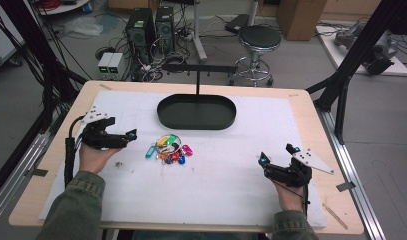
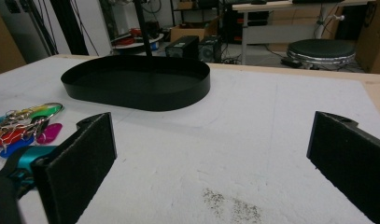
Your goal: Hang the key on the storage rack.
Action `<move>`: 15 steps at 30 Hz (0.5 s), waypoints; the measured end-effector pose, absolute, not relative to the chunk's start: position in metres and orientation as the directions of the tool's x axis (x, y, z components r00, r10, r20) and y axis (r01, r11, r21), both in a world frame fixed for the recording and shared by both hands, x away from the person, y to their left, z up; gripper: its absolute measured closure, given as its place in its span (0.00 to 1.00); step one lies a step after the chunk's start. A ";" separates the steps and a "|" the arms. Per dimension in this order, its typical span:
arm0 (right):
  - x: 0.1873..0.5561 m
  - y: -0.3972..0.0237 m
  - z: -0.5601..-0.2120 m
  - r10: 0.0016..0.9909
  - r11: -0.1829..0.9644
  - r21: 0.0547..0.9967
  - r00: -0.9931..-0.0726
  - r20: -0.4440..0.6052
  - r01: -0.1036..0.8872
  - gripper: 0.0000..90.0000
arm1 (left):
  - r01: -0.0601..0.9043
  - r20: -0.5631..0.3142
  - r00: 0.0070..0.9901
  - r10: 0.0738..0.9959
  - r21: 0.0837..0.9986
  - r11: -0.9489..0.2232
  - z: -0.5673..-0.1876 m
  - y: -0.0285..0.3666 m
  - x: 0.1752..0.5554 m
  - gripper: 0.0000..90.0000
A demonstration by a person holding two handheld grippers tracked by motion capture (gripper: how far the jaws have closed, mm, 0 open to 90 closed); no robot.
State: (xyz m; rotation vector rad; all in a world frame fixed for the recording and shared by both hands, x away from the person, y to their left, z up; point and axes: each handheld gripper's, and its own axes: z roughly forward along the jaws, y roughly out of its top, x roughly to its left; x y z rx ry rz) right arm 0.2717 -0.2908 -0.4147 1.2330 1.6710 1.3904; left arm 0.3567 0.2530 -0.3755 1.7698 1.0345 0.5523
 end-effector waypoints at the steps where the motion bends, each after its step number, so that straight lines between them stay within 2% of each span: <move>1: 0.272 -0.290 -0.415 0.927 0.004 0.965 -0.363 0.094 0.261 0.00 | 0.395 -0.081 0.538 0.839 0.903 -0.166 -0.374 0.251 0.358 0.03; 15: 0.273 -0.288 -0.416 0.931 0.039 0.965 -0.360 0.059 0.260 0.00 | 0.429 -0.060 0.583 0.810 0.870 -0.244 -0.370 0.218 0.381 0.03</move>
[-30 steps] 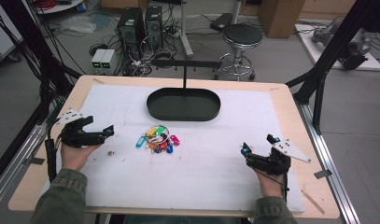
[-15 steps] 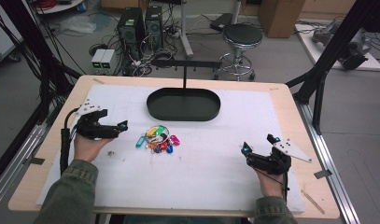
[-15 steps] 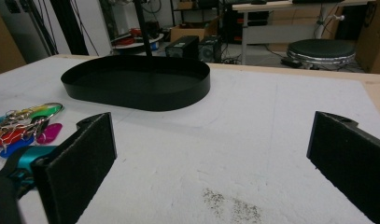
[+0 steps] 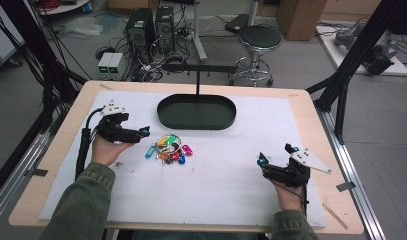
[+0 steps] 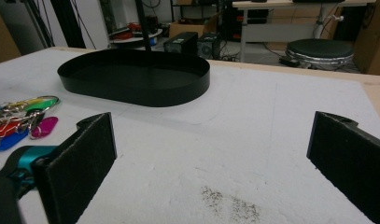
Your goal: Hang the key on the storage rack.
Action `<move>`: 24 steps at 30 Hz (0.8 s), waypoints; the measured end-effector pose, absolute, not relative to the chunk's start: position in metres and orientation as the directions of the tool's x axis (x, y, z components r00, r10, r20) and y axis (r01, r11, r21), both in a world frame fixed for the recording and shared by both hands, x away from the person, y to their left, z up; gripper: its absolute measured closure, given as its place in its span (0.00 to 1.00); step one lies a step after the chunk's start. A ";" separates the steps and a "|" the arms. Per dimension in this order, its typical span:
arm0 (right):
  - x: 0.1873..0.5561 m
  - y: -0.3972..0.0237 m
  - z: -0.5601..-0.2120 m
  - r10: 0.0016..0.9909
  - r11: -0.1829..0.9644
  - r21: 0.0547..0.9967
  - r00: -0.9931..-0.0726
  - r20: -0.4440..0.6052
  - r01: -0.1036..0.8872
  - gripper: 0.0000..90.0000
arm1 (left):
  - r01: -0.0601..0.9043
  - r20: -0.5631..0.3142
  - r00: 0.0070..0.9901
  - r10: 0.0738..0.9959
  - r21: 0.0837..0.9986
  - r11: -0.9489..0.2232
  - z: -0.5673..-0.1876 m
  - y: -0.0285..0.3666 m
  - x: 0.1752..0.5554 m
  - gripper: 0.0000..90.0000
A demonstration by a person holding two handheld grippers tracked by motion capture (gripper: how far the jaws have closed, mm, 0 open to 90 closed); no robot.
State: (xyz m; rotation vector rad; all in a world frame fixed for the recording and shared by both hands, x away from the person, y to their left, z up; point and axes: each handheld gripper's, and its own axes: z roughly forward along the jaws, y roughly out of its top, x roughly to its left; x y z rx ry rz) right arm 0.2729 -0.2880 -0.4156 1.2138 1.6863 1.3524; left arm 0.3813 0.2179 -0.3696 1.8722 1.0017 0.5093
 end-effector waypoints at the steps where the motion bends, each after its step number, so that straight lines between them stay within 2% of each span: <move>1: 0.273 -0.288 -0.416 0.932 0.040 0.965 -0.359 0.058 0.259 0.00 | 0.429 -0.060 0.583 0.810 0.870 -0.244 -0.370 0.218 0.381 0.03; 14: 0.272 -0.289 -0.415 0.934 0.040 0.965 -0.354 0.057 0.260 0.00 | 0.472 -0.068 0.626 0.777 0.826 -0.308 -0.368 0.195 0.400 0.03; 24: 0.272 -0.288 -0.415 0.932 0.042 0.963 -0.358 0.057 0.265 0.00 | 0.483 -0.033 0.650 0.759 0.790 -0.378 -0.364 0.177 0.413 0.03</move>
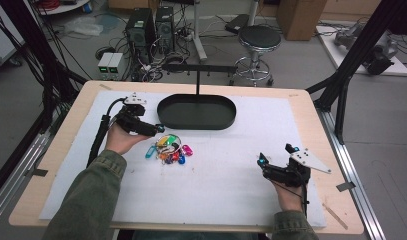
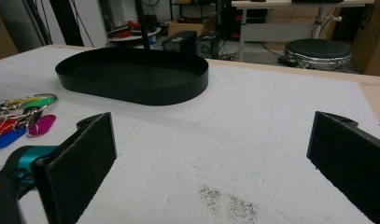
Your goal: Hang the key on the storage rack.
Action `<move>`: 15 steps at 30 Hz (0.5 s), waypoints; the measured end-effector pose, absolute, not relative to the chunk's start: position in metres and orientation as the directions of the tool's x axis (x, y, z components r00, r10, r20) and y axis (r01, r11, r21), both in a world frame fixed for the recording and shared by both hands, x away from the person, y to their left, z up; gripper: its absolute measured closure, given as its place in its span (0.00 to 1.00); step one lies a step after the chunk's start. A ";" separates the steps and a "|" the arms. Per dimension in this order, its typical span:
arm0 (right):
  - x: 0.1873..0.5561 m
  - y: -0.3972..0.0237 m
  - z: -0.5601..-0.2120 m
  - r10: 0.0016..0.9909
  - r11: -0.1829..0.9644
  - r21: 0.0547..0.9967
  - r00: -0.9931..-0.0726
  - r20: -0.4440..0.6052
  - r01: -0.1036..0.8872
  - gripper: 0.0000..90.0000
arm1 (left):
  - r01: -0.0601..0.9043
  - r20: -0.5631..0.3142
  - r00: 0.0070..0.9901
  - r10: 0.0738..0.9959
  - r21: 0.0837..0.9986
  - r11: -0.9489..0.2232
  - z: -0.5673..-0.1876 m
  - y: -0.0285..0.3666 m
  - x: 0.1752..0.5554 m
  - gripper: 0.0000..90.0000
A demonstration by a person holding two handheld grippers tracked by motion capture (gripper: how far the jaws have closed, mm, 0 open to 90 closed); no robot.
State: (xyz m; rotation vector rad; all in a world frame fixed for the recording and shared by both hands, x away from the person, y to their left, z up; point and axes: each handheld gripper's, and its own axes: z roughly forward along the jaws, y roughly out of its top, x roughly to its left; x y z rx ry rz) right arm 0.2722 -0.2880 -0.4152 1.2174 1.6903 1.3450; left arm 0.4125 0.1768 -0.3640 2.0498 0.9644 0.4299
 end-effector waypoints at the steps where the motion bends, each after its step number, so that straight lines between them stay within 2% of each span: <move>1: 0.272 -0.288 -0.415 0.932 0.044 0.963 -0.359 0.056 0.264 0.00 | 0.483 -0.033 0.650 0.759 0.790 -0.378 -0.364 0.177 0.413 0.03; 15: 0.272 -0.288 -0.415 0.931 0.046 0.962 -0.359 0.056 0.269 0.00 | 0.538 -0.029 0.664 0.747 0.713 -0.450 -0.385 0.153 0.424 0.04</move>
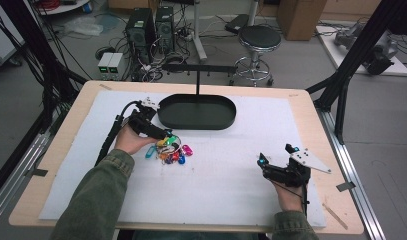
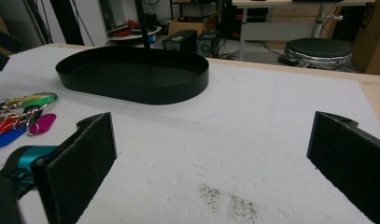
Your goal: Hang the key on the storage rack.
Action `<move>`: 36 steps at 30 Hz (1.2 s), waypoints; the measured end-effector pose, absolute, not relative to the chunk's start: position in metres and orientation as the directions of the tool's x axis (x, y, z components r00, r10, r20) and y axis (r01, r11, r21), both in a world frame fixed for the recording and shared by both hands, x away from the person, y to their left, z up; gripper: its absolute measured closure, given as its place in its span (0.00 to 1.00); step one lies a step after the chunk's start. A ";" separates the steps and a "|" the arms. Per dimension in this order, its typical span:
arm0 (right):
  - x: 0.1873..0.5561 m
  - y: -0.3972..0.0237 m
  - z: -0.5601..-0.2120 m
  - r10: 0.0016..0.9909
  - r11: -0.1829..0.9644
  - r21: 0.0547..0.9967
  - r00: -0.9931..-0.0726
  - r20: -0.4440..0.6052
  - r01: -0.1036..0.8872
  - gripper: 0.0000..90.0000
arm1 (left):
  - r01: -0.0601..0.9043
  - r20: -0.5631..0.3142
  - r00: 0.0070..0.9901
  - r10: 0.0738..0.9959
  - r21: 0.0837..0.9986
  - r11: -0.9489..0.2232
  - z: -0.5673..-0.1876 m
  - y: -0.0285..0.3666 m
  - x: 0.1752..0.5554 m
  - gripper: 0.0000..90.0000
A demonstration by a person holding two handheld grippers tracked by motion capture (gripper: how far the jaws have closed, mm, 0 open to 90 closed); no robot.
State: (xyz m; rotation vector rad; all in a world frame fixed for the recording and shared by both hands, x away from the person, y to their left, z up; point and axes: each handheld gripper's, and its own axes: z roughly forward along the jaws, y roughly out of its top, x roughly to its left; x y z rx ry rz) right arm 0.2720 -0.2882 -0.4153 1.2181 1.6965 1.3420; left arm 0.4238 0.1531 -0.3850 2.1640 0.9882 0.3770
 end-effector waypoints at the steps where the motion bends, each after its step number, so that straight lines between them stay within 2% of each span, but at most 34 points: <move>1: 0.272 -0.288 -0.415 0.932 0.045 0.962 -0.358 0.057 0.271 0.00 | 0.544 -0.027 0.666 0.746 0.701 -0.461 -0.388 0.152 0.425 0.06; 17: 0.271 -0.288 -0.416 0.929 0.050 0.961 -0.365 0.056 0.273 0.00 | 0.594 0.001 0.665 0.746 0.605 -0.530 -0.409 0.145 0.431 0.06; 22: 0.270 -0.289 -0.416 0.927 0.048 0.962 -0.371 0.057 0.267 0.00 | 0.604 0.011 0.667 0.745 0.578 -0.549 -0.413 0.143 0.431 0.09; 27: 0.270 -0.289 -0.416 0.926 0.047 0.963 -0.374 0.058 0.266 0.00 | 0.612 0.016 0.670 0.742 0.553 -0.565 -0.415 0.142 0.431 0.18; 29: 0.270 -0.289 -0.416 0.926 0.047 0.962 -0.373 0.060 0.270 0.00 | 0.614 0.033 0.664 0.747 0.546 -0.570 -0.414 0.142 0.430 0.26; 32: 0.271 -0.288 -0.417 0.926 0.045 0.960 -0.372 0.064 0.276 0.00 | 0.611 0.009 0.678 0.735 0.549 -0.571 -0.413 0.144 0.429 0.39; 36: 0.270 -0.289 -0.416 0.928 0.045 0.960 -0.368 0.062 0.276 0.00 | 0.609 0.004 0.686 0.727 0.543 -0.578 -0.412 0.145 0.429 0.47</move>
